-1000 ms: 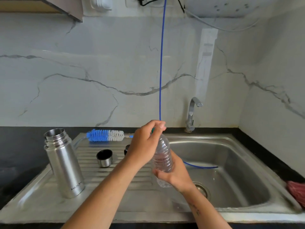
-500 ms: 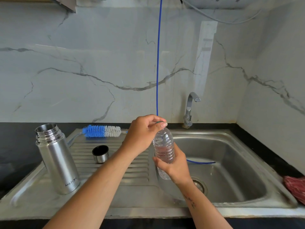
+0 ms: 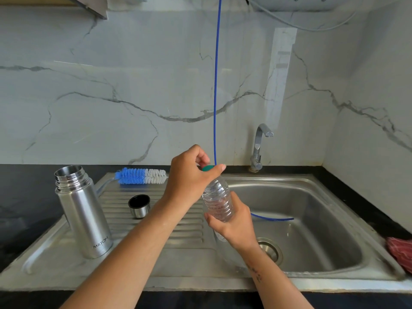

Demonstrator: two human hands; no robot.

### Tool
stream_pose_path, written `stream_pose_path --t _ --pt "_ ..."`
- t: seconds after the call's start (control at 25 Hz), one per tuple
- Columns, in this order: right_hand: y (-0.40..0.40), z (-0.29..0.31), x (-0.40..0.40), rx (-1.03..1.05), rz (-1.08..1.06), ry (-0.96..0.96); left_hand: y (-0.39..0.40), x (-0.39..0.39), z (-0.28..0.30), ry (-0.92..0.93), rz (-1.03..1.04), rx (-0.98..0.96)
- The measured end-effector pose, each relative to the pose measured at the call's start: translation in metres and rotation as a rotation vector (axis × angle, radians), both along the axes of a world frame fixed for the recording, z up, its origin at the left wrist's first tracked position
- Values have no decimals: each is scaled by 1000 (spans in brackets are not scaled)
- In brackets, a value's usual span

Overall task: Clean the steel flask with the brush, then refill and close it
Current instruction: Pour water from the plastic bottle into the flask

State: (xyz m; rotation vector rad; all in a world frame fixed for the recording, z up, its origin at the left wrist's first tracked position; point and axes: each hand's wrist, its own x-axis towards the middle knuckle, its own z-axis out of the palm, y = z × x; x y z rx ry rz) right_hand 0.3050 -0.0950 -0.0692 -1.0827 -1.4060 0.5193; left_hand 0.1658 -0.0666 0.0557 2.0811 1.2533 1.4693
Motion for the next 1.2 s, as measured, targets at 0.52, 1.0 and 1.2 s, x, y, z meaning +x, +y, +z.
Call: stream_pose_path --t 0.52,1.0,1.2 --pt "-3 -1 -4 -14 -10 -85 -12 -32 4 97 -93 56" --pt "-2 -4 -2 -69 -27 9 21 -97 -106 110 186 -400" --pt "-3 -5 -1 -75 -38 17 25 -90 -140 204 135 -447"
